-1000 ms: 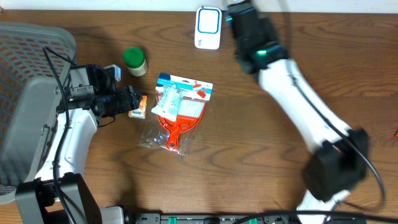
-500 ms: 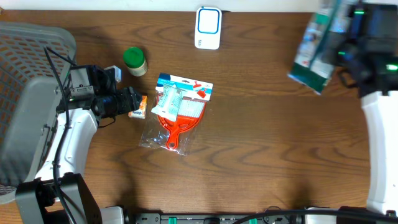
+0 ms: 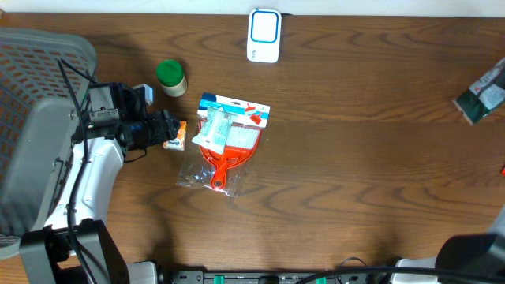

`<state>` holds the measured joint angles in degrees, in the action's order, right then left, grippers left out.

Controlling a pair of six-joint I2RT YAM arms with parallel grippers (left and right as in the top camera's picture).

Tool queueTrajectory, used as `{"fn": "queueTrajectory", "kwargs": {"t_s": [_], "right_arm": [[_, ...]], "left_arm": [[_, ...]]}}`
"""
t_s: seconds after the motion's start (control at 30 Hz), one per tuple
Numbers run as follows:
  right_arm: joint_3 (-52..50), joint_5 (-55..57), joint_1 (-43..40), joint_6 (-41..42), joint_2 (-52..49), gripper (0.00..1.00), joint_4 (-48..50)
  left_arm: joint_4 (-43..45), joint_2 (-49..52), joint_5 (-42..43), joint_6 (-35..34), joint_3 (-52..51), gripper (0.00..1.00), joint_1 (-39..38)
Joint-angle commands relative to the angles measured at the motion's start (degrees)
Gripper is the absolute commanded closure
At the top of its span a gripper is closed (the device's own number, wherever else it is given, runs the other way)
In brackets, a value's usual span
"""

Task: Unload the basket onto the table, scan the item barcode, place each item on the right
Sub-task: 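Carry the glove package to the right edge of the table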

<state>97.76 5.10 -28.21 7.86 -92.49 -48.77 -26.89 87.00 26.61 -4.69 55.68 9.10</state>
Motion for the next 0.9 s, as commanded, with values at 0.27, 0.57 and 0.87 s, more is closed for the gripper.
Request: {"fn": "queueTrajectory", "kwargs": {"t_s": [0.27,0.57,0.87], "right_arm": [[-0.35,-19.08,-7.19,-6.67,-12.94,0.99,11.50],[-0.37,-22.49,-15.47,-14.58,-18.97,0.99,12.74],[-0.37,-23.63,-20.26,-18.10,-25.86,0.99,10.69]], "left_arm": [[-4.55,-0.42,-0.50,-1.64,-0.39,0.32,0.42],[-5.99,-0.42,-0.50,-3.58,-0.39,0.32,0.42],[-6.47,-0.42,-0.48,-3.61,-0.39,0.32,0.42]]}}
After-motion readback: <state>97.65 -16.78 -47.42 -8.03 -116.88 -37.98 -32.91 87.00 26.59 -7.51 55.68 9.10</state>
